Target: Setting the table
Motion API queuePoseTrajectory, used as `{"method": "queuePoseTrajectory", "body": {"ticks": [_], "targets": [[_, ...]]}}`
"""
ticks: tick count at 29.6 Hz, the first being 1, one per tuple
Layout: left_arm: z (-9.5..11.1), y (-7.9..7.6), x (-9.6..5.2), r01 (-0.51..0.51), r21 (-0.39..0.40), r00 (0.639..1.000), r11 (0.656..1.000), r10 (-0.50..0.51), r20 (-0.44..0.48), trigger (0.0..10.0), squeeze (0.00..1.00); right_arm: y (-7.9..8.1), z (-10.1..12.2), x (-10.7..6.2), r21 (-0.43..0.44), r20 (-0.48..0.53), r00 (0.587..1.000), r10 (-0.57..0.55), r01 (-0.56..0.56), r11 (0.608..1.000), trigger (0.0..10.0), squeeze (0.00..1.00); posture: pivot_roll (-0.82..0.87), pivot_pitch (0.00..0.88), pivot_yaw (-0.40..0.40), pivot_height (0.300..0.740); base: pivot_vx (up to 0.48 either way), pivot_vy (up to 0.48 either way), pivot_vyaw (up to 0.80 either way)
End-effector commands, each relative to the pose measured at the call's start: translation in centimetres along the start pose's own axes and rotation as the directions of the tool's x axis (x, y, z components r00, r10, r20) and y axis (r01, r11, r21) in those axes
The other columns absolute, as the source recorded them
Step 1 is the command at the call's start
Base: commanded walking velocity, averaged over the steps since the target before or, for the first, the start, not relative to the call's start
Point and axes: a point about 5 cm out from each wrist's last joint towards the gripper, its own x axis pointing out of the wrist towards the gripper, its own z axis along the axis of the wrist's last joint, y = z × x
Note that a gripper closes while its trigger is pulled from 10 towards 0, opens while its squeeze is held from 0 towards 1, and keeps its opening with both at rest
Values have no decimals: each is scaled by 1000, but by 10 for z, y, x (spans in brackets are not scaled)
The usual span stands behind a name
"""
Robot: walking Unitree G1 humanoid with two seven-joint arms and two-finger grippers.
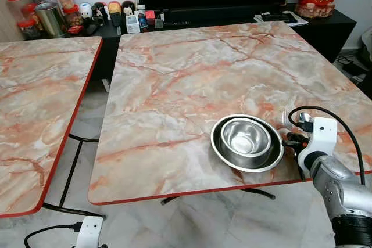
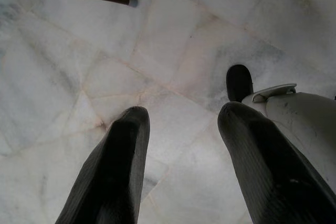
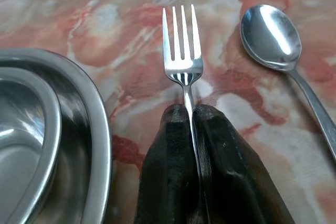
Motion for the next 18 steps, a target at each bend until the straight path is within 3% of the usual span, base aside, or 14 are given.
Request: {"method": "queuePoseTrajectory", "body": {"ticks": [1,18], "targets": [[-4,3,-1,-5,22,1000,1000,5,-22,10000,0,2,4,2,-6,13,1000,8,-7,1000,10000,0,2,52,20,740,0,0,0],[-4,3,-1,-3,27,1000,1000,4,-25,10000,0,3,0,3,0,4,1000,9,-9,1000,10000,0,5,50,22,740,0,0,0]]}}
